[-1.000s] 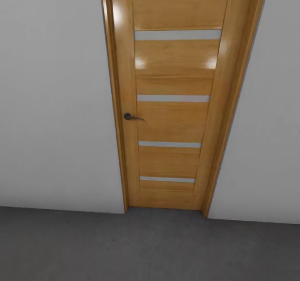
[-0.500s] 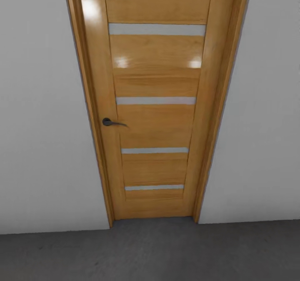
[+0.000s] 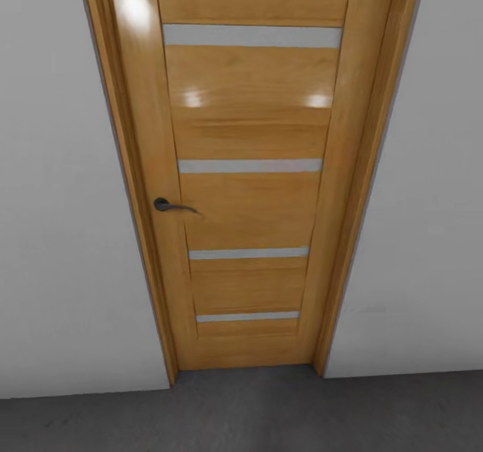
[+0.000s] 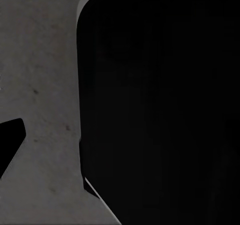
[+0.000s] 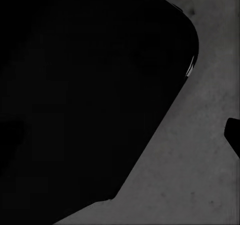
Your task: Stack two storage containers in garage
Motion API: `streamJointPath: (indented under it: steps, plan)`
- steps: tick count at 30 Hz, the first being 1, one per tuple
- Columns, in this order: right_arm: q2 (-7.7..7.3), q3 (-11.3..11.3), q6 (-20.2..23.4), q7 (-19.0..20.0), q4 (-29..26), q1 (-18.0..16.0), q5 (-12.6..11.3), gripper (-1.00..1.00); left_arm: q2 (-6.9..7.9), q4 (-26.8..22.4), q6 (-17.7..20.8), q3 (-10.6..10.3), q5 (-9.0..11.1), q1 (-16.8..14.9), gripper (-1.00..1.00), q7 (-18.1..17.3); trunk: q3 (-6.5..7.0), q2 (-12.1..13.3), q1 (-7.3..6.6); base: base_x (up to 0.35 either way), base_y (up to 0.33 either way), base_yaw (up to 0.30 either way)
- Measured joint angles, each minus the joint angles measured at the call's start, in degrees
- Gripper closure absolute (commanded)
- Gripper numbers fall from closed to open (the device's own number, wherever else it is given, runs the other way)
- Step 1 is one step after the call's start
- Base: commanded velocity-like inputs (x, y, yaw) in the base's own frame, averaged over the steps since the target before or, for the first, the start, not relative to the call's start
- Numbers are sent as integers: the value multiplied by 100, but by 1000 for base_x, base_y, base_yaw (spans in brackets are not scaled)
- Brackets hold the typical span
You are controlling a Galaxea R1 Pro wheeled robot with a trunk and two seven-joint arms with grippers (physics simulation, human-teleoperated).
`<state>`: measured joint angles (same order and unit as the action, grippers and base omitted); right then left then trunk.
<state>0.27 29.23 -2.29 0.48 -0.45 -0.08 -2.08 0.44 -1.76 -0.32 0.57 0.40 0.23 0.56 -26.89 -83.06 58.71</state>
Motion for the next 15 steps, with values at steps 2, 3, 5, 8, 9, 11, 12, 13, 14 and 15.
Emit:
streamJointPath:
  steps: [2, 3, 5, 8, 9, 11, 12, 13, 14, 15]
  plan:
    - [0, 0, 0, 0, 0, 0, -1, -100, 0, 0, 0, 0, 0, -1, -100, 0, 0, 0, 1, 81, 0, 0]
    - [0, 1, 0, 0, 0, 0, 0, -100, 0, 0, 0, 0, 0, 0, -100, 0, 0, 0, 1, 51, 0, 0]
    - [0, 1, 0, 0, 0, 0, 0, -100, 0, -1, 0, 0, 0, -2, -100, 0, 0, 0, 2, 27, 0, 0]
    - [0, 1, 0, 0, 0, 0, 0, -100, 0, 0, 0, 0, 0, 0, -100, 0, 0, 0, 2, 10, 0, 0]
    - [0, 1, 0, 0, 0, 0, -2, -100, 0, 0, 0, 0, 0, 0, -100, 0, 0, 0, 2, 14, -6, 0]
    - [0, 0, 0, 0, 0, 0, -4, -100, 0, 0, -2, 0, 0, -2, -100, 0, 0, 0, 2, 66, -44, 0]
    - [0, 0, 0, 0, 0, 0, -5, -100, 0, 0, -3, 0, 0, -1, -100, 0, 0, 0, 1, 149, -108, 0]
    - [0, 0, 0, 0, 0, 0, -5, -100, 0, 0, -3, 0, 1, -1, -100, 0, 0, 0, 1, 182, -133, 0]
    - [0, 0, 0, 0, 0, 0, -6, -100, 0, 0, -3, 0, 2, -2, -100, 0, 0, 0, 0, 193, -142, 0]
    - [0, 0, 0, 0, 0, 0, -6, -100, 0, 0, -4, 0, 2, -1, -100, 0, 0, 0, 0, 211, -155, 0]
